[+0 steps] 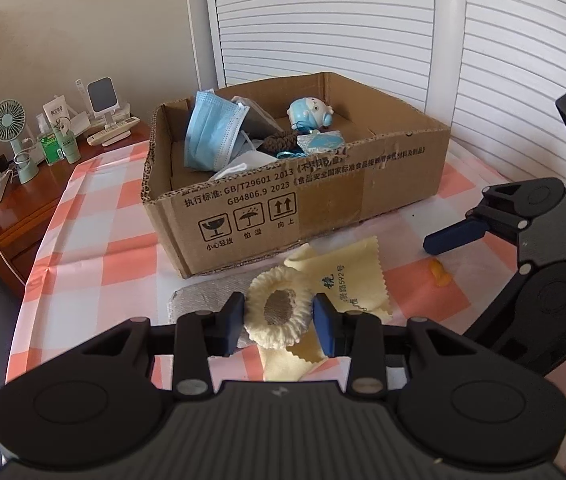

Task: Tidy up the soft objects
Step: 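Hold the cream scrunchie with the left gripper while the right gripper closes on the orange earplug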

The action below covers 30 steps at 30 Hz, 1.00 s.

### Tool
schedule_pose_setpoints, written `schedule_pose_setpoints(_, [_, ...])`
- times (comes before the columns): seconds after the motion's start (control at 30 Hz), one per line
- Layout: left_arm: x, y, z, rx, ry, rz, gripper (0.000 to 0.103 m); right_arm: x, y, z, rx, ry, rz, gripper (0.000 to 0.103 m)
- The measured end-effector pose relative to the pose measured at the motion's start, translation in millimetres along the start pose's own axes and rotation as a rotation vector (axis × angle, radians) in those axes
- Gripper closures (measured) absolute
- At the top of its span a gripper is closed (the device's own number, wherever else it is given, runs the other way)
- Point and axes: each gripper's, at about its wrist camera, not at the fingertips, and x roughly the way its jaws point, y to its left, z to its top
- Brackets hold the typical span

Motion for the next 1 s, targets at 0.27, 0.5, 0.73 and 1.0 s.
schedule_pose_setpoints(0.27, [-1,5,-1,-0.021,0.004,-0.006,0.067,-10,15,-9,-0.056,0.031,0.031,0.0])
schedule_pose_setpoints(0.5, [-1,6,-1,-0.024,0.004,-0.012,0.067,-17,18,-16,-0.035,0.02,0.004,0.005])
schedule_pose_setpoints(0.73, [-2,6,-1,-0.024,0.004,-0.009,0.067,-20,8,-16,0.059,0.008,-0.074,0.009])
schedule_pose_setpoints(1.0, [0,6,0,-0.026,0.008,-0.014,0.067,-26,5,-23,0.119,-0.032,-0.1,0.024])
